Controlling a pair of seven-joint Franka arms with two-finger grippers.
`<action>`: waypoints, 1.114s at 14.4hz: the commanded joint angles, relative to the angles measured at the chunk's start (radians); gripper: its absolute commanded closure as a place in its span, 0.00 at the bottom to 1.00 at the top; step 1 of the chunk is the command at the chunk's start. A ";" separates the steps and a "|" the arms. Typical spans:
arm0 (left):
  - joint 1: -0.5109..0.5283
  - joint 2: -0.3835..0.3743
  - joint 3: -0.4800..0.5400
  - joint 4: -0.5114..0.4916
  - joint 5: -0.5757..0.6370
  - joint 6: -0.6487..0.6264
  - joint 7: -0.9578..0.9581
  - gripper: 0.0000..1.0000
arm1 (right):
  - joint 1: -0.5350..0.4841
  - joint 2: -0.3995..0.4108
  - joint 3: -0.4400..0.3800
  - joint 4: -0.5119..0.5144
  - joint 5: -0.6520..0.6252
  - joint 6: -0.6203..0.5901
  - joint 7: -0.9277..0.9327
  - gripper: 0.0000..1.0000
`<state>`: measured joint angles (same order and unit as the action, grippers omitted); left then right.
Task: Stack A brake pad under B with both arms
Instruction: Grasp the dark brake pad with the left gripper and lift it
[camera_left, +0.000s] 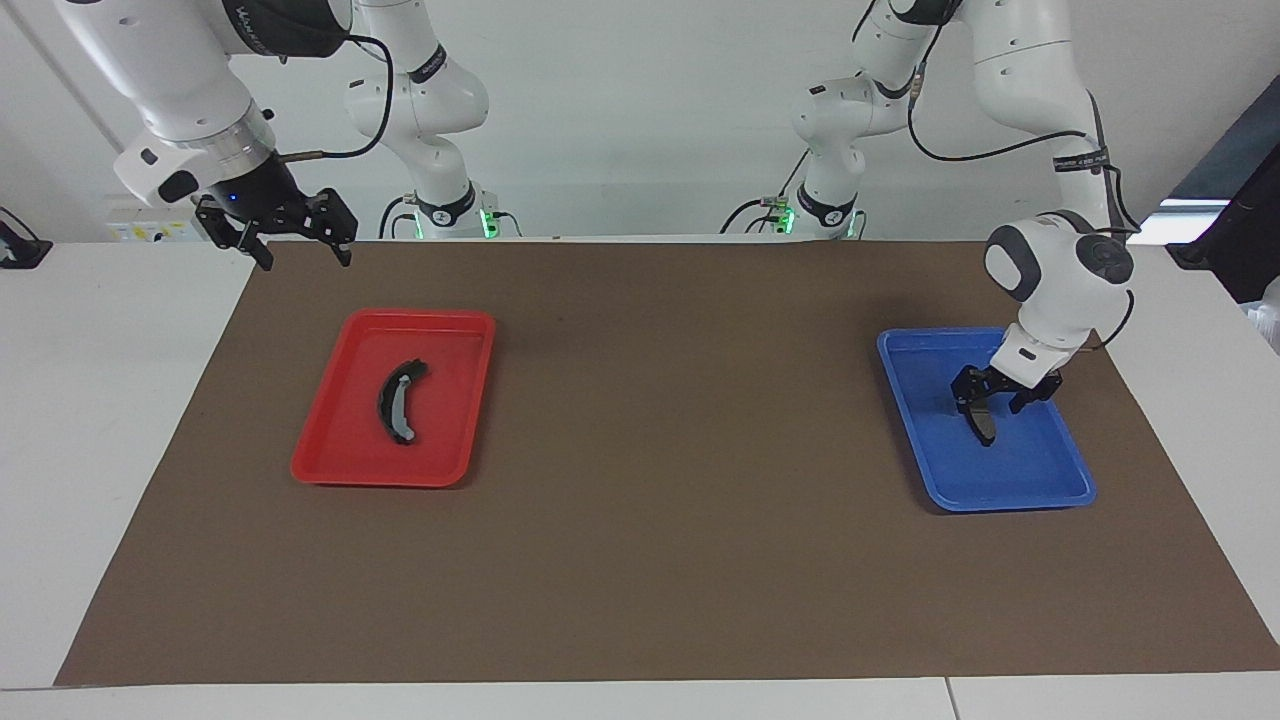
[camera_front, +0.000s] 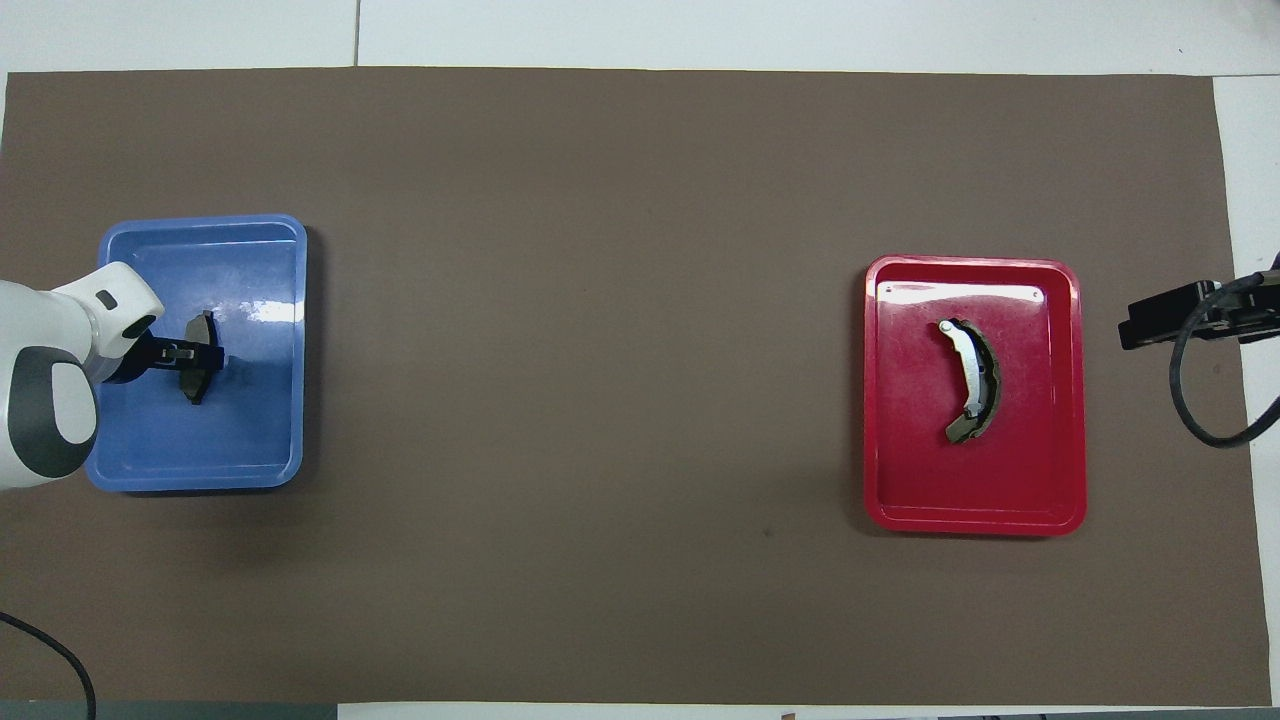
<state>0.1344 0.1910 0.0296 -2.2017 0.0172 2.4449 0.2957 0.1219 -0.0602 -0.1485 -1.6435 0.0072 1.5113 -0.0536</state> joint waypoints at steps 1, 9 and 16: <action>-0.009 -0.019 0.000 -0.058 0.014 0.052 -0.009 0.39 | -0.007 -0.015 0.003 -0.007 0.005 -0.016 -0.031 0.00; -0.012 -0.096 -0.004 -0.020 0.014 -0.012 -0.013 0.99 | -0.007 -0.015 0.001 -0.007 0.005 -0.016 -0.031 0.00; -0.316 -0.165 -0.008 0.070 0.014 -0.270 -0.421 0.99 | -0.007 -0.015 0.003 -0.007 0.005 -0.016 -0.031 0.00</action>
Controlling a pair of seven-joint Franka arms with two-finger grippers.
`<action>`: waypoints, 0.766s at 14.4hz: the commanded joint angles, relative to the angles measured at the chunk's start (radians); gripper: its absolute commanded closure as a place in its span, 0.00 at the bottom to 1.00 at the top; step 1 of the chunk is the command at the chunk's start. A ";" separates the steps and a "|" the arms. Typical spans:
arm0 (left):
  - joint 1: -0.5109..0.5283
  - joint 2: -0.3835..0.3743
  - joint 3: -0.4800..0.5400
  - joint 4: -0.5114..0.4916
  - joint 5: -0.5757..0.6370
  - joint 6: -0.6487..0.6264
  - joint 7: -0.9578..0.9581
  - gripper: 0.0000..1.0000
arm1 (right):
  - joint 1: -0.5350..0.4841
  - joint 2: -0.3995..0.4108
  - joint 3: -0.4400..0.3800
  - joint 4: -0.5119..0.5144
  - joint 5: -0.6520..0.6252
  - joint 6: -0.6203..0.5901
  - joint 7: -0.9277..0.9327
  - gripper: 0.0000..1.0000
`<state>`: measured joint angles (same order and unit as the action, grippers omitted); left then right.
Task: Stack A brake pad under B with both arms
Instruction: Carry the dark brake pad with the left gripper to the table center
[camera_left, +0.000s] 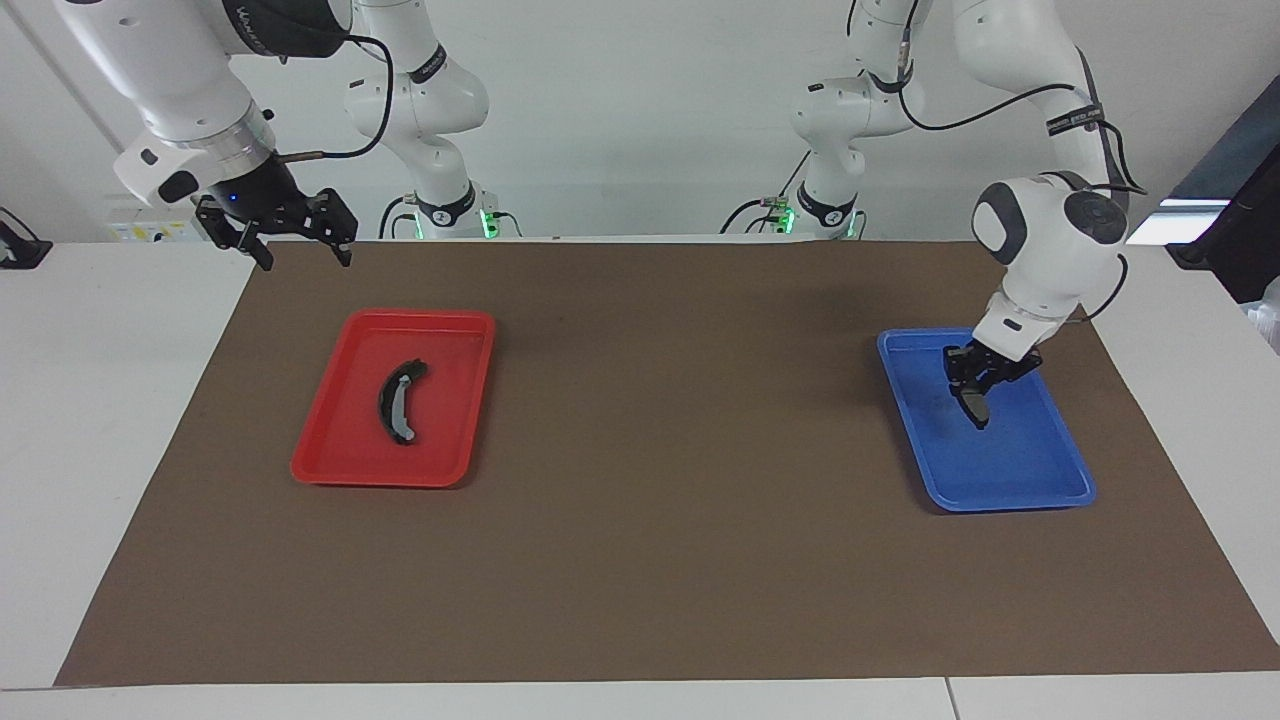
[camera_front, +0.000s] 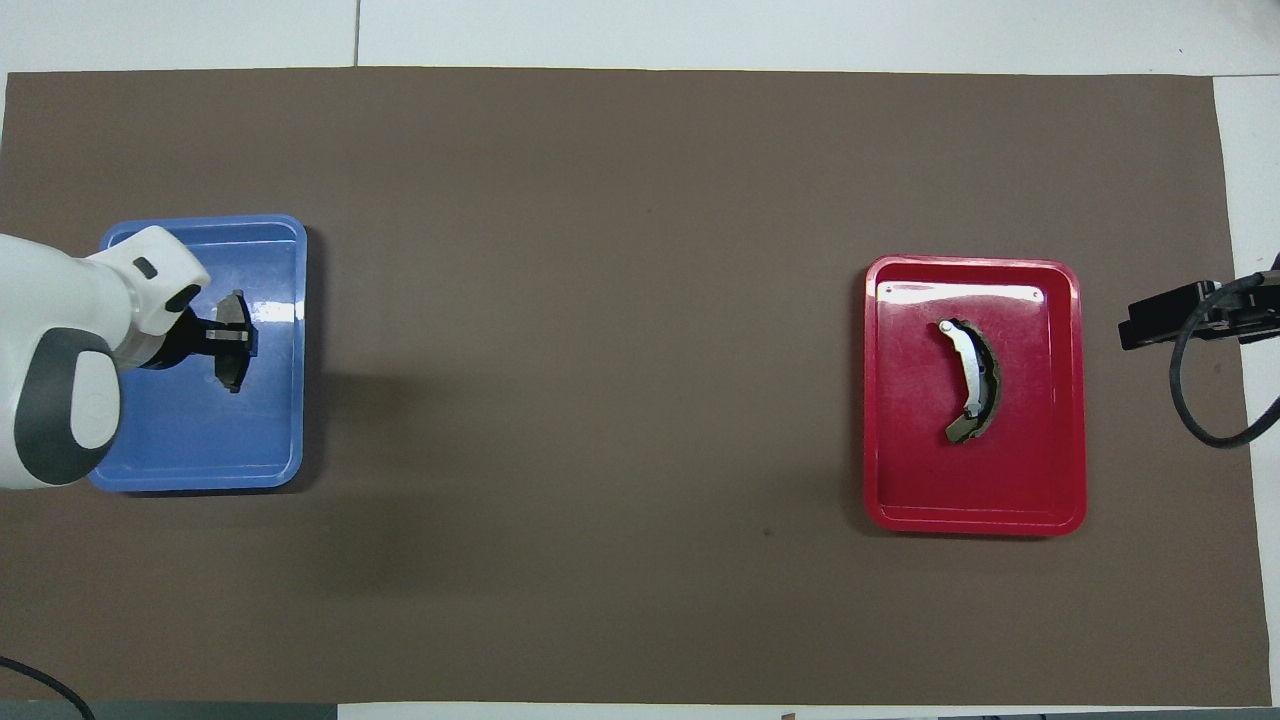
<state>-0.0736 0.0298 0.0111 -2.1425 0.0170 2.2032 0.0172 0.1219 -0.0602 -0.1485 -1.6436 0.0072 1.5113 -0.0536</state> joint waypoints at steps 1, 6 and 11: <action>-0.170 -0.002 0.009 0.010 0.014 -0.028 -0.220 0.99 | -0.007 -0.015 0.003 -0.007 0.005 -0.016 -0.031 0.00; -0.441 0.057 0.009 0.018 0.014 0.056 -0.517 0.99 | -0.007 -0.015 0.001 -0.007 0.005 -0.016 -0.031 0.00; -0.537 0.206 0.009 0.142 0.014 0.095 -0.631 0.99 | -0.007 -0.015 0.003 -0.007 0.005 -0.016 -0.031 0.00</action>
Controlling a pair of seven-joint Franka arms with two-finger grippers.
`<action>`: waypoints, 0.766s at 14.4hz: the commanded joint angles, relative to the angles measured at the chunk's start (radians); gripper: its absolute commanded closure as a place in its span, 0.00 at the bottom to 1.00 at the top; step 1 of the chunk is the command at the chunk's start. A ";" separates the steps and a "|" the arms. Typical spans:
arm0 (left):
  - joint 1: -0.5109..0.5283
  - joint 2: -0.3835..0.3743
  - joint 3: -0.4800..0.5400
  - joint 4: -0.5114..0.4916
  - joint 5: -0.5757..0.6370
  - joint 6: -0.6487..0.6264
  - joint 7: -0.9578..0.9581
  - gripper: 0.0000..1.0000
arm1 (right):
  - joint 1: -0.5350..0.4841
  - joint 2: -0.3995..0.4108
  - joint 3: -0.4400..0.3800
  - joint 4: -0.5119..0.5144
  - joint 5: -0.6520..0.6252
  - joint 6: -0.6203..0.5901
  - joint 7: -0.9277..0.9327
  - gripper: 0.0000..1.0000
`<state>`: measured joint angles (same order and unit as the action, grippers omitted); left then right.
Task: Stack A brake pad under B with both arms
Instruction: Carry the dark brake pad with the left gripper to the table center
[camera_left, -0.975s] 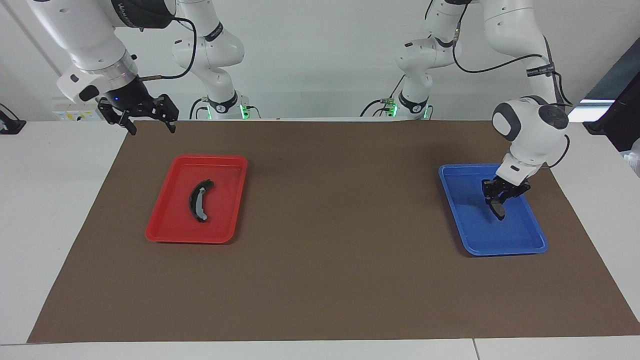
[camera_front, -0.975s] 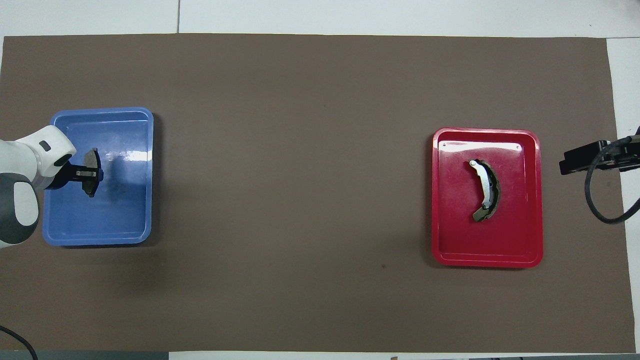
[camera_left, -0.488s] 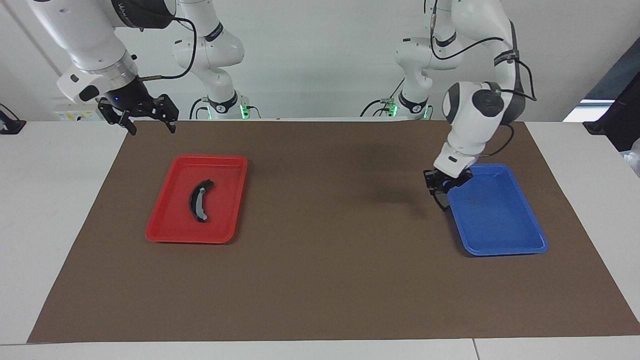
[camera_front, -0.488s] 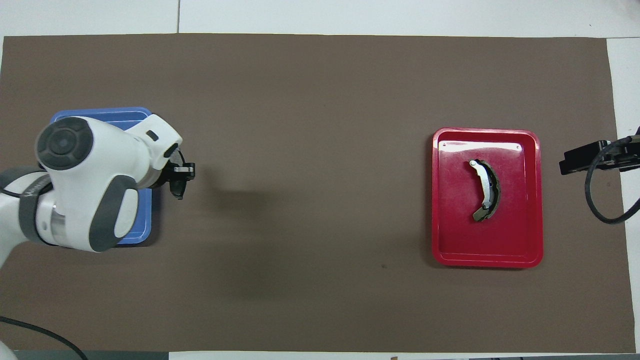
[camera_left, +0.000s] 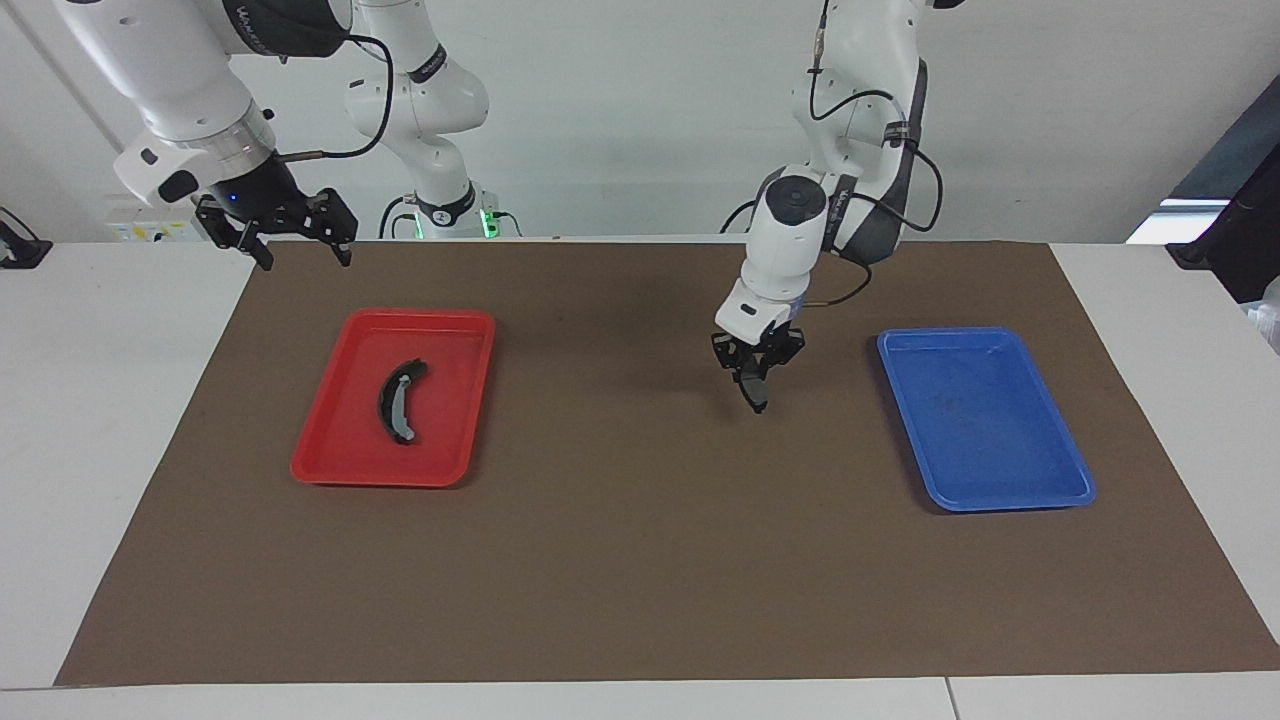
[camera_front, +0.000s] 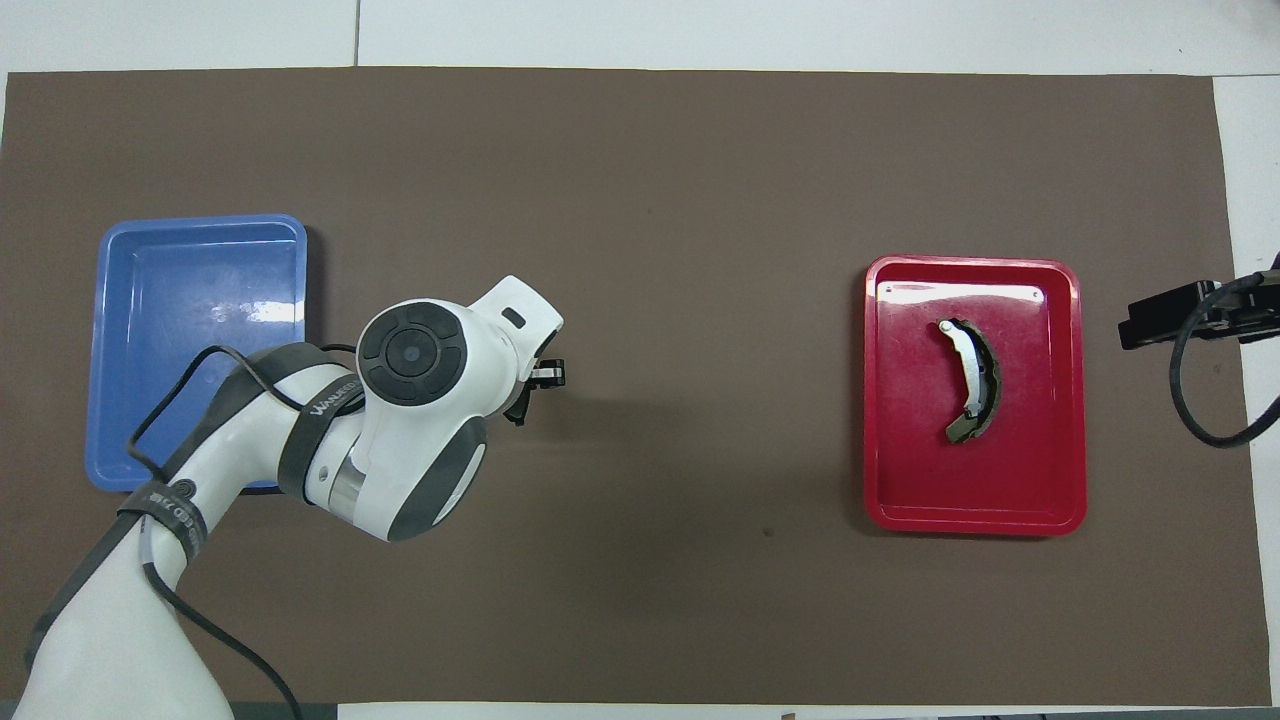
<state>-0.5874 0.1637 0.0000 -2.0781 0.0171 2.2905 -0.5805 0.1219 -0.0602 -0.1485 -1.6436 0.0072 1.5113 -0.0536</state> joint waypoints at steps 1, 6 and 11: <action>-0.040 0.104 0.020 0.105 0.014 0.017 -0.047 0.99 | -0.007 -0.015 0.003 -0.007 0.005 -0.016 -0.031 0.00; -0.060 0.172 0.020 0.139 0.014 0.070 -0.068 0.73 | -0.007 -0.015 0.003 -0.007 0.005 -0.016 -0.031 0.00; -0.058 0.171 0.020 0.113 0.015 0.110 -0.061 0.11 | -0.007 -0.015 0.003 -0.007 0.005 -0.016 -0.031 0.00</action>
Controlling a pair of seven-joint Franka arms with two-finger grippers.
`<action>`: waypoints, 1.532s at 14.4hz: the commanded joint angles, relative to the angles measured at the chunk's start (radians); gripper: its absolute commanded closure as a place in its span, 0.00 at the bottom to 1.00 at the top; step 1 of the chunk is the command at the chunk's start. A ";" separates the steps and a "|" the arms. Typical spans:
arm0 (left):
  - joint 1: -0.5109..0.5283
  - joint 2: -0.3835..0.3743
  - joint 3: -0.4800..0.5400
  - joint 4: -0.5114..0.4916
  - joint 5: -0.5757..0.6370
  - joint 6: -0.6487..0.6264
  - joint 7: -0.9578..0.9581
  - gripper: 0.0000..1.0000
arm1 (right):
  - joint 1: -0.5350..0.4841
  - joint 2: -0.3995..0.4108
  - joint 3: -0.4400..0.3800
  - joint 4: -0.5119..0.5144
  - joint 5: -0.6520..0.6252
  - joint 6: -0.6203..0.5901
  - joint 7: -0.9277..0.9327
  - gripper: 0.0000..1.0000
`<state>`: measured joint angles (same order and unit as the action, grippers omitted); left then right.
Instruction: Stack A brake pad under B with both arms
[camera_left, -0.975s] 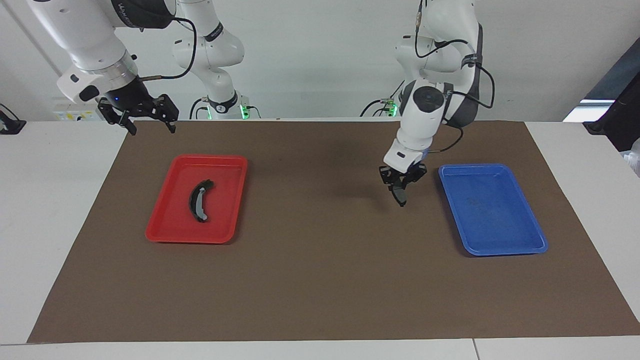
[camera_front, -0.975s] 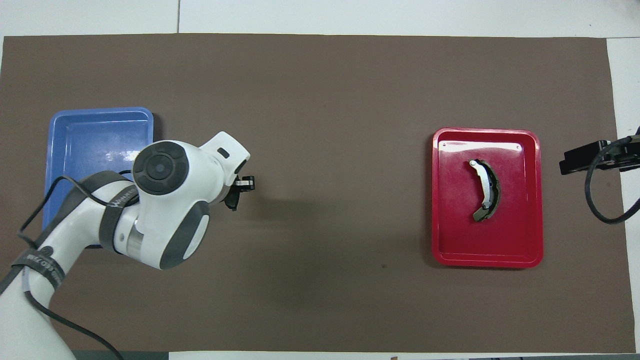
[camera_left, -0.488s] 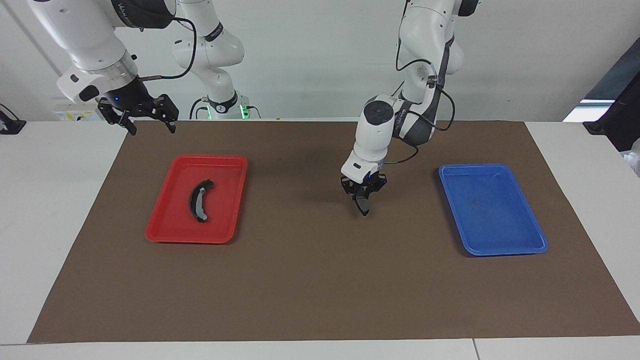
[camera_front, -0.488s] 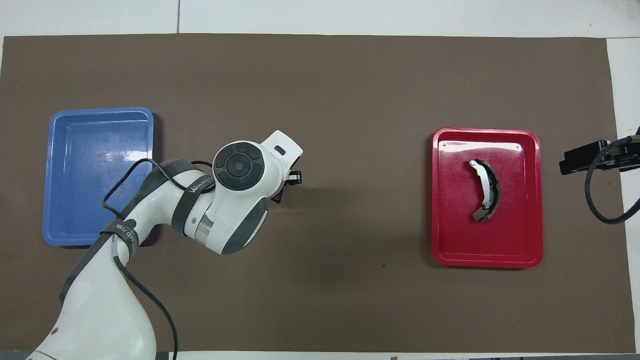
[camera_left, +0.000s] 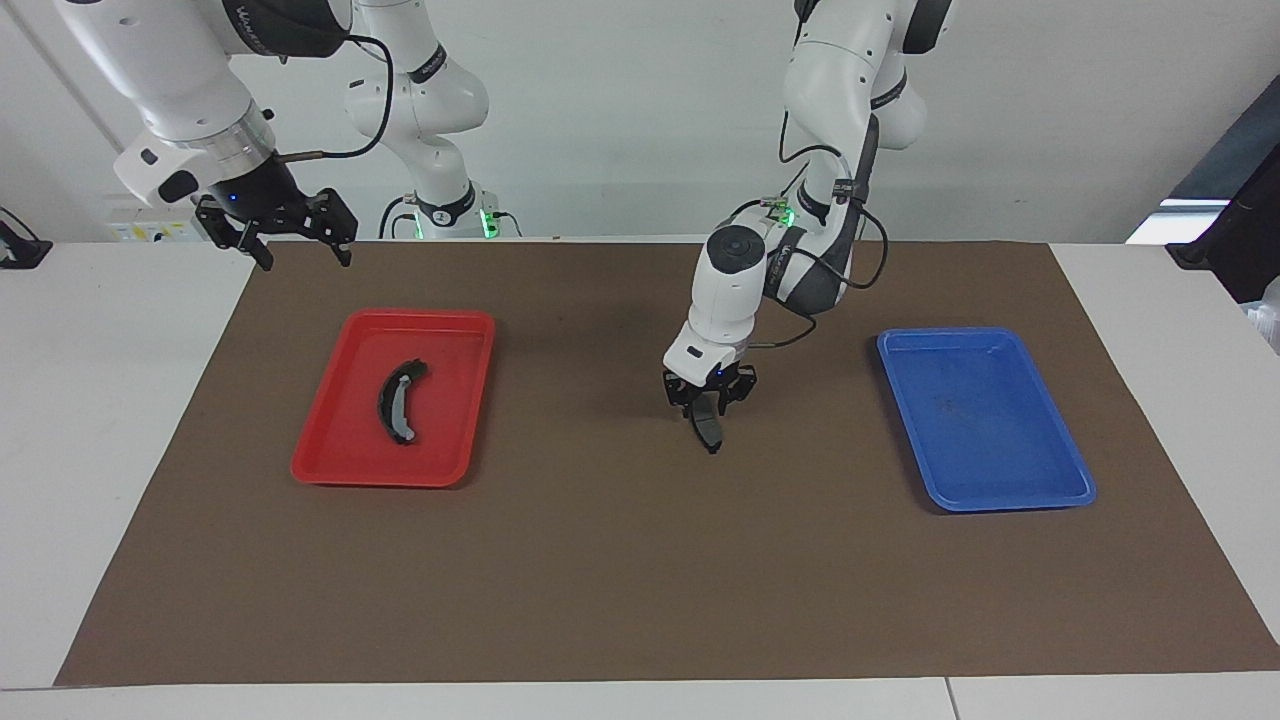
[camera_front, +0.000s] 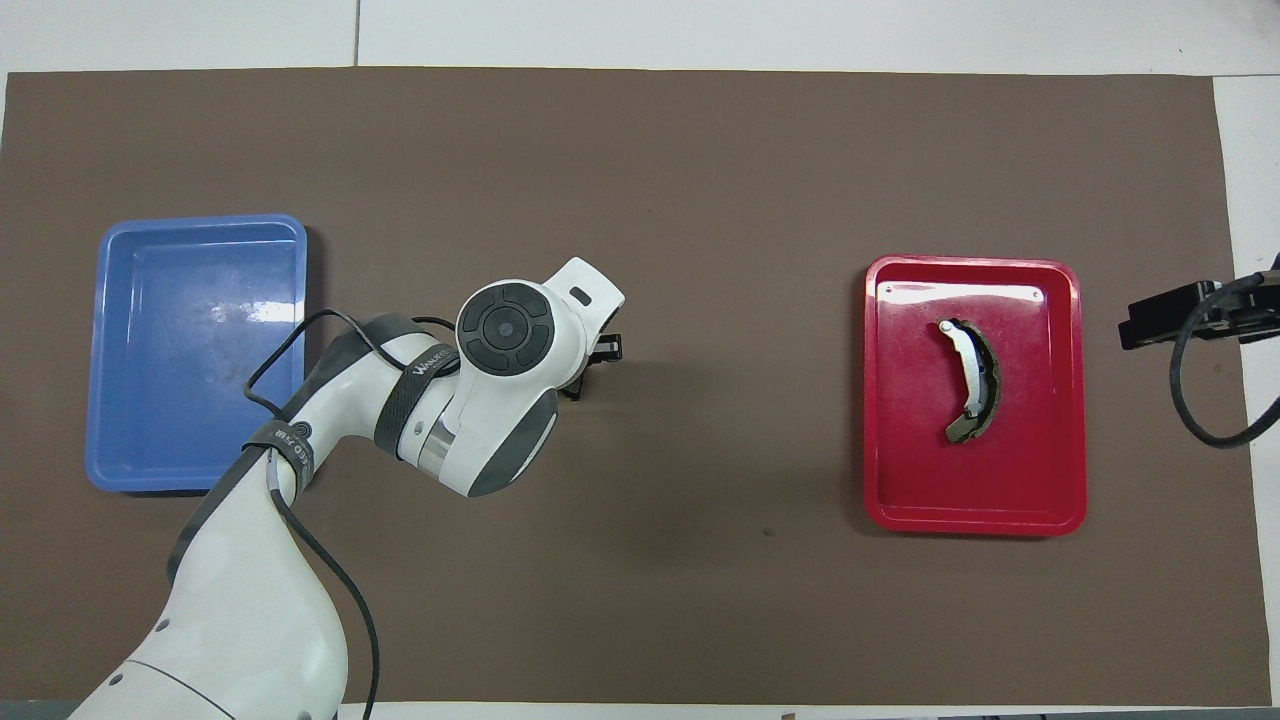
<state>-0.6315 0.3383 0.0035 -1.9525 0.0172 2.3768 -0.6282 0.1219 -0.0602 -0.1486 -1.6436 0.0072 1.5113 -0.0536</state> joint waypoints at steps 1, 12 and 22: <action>-0.013 -0.004 0.018 -0.013 0.015 0.016 -0.013 0.09 | -0.007 -0.015 0.003 -0.007 0.005 -0.016 -0.031 0.00; 0.283 -0.200 0.026 -0.005 0.015 -0.209 0.324 0.01 | 0.021 -0.067 0.003 -0.396 0.013 0.362 -0.029 0.00; 0.588 -0.294 0.032 0.214 0.001 -0.560 0.674 0.01 | 0.025 0.140 0.003 -0.634 0.013 0.846 -0.037 0.05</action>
<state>-0.0631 0.0391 0.0443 -1.8352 0.0179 1.9370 0.0142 0.1626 0.0810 -0.1482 -2.2683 0.0082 2.3344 -0.0538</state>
